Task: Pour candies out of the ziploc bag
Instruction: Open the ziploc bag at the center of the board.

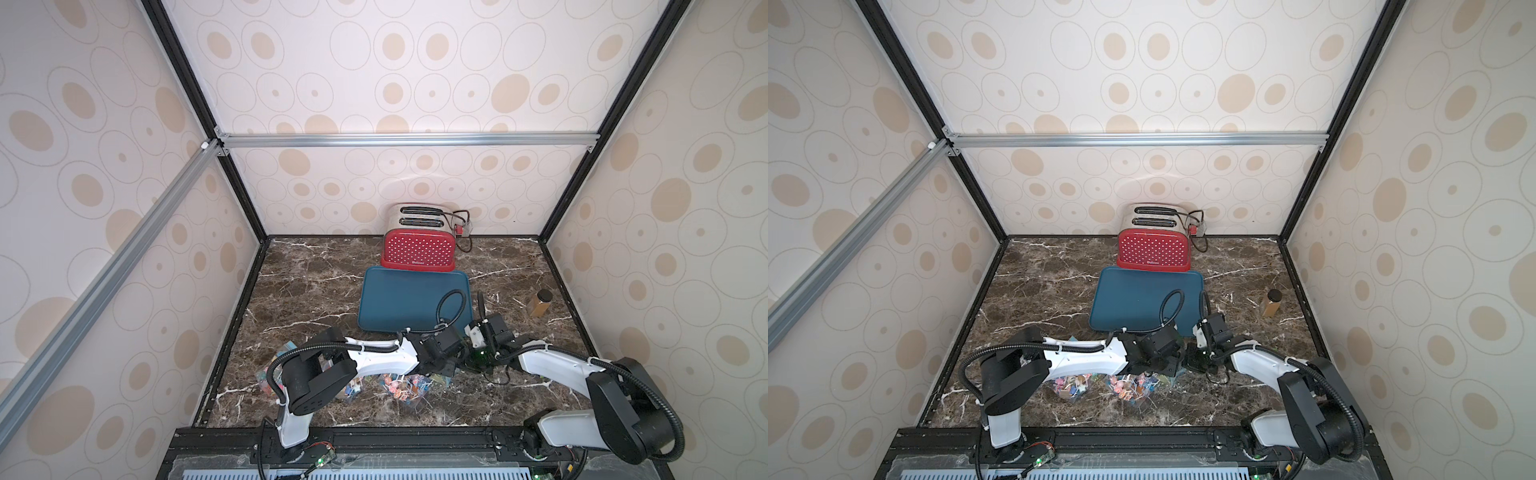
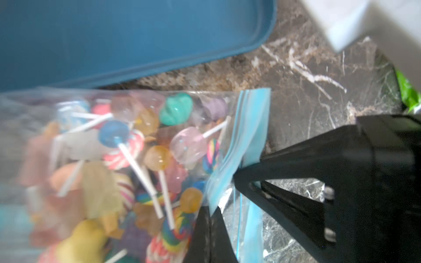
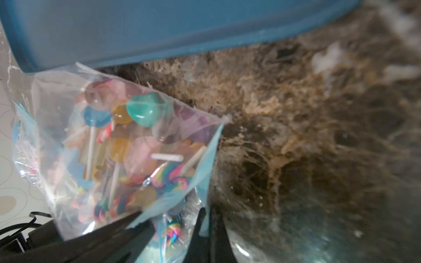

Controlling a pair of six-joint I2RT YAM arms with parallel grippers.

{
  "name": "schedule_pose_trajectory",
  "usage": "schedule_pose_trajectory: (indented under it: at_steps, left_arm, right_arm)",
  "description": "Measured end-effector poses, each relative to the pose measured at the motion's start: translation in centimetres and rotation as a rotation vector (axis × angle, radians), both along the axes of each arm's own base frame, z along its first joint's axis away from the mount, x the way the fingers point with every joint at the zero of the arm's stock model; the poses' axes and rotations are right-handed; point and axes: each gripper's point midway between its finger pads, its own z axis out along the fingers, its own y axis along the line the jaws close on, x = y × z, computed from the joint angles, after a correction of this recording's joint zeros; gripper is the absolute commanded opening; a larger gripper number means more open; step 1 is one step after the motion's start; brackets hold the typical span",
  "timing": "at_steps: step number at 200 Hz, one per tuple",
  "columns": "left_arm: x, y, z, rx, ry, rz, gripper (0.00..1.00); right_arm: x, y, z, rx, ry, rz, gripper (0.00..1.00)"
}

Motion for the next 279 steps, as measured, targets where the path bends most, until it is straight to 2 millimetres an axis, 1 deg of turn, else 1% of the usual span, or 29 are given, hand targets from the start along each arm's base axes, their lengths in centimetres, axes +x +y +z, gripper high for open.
schedule_pose_trajectory:
  at_steps: [43, 59, 75, 102, 115, 127, 158, 188, 216, 255, 269, 279]
  left_arm:
    - [0.1, 0.2, 0.8, 0.006, -0.027, 0.009, 0.0]
    - [0.1, 0.1, 1.4, 0.01, -0.034, 0.0, 0.0]
    - [0.3, -0.3, 2.7, 0.006, -0.05, -0.021, 0.0]
    - [0.3, -1.5, 6.0, -0.021, -0.09, -0.063, 0.0]
    - [0.2, -1.6, 7.2, -0.028, -0.105, -0.079, 0.0]
    - [0.2, -1.5, 7.8, -0.028, -0.113, -0.088, 0.0]
    - [0.1, -0.8, 7.7, 0.014, -0.121, -0.1, 0.0]
    - [0.1, -0.3, 7.5, 0.048, -0.127, -0.111, 0.0]
    - [0.0, -0.2, 7.6, 0.063, -0.132, -0.125, 0.0]
    - [-0.1, -0.6, 8.2, 0.058, -0.143, -0.145, 0.0]
    - [-0.2, -0.8, 8.4, 0.054, -0.143, -0.159, 0.0]
    - [-0.3, -1.0, 8.6, 0.052, -0.141, -0.171, 0.0]
  right_arm:
    - [0.0, 0.0, 0.0, -0.02, -0.001, 0.004, 0.0]
    - [0.1, 0.0, 0.0, -0.027, -0.001, 0.004, 0.0]
    - [0.1, -0.1, 0.0, -0.035, -0.003, 0.001, 0.0]
    - [0.2, -0.3, 0.0, -0.05, -0.001, -0.008, 0.0]
    - [0.3, -0.5, 0.0, -0.062, 0.0, -0.016, 0.0]
    - [0.2, -0.7, 0.0, -0.072, 0.0, -0.024, 0.0]
    - [-0.2, -1.6, 0.1, -0.111, 0.009, -0.043, 0.0]
    - [-1.1, -2.6, 0.1, -0.158, 0.029, -0.053, 0.0]
    - [-1.7, -3.4, 0.1, -0.202, 0.052, -0.053, 0.0]
    - [-1.8, -3.9, 0.4, -0.234, 0.061, -0.048, 0.0]
    - [-1.9, -3.9, 0.4, -0.236, 0.066, -0.047, 0.05]
    - [-1.9, -3.9, 0.5, -0.237, 0.067, -0.046, 0.11]
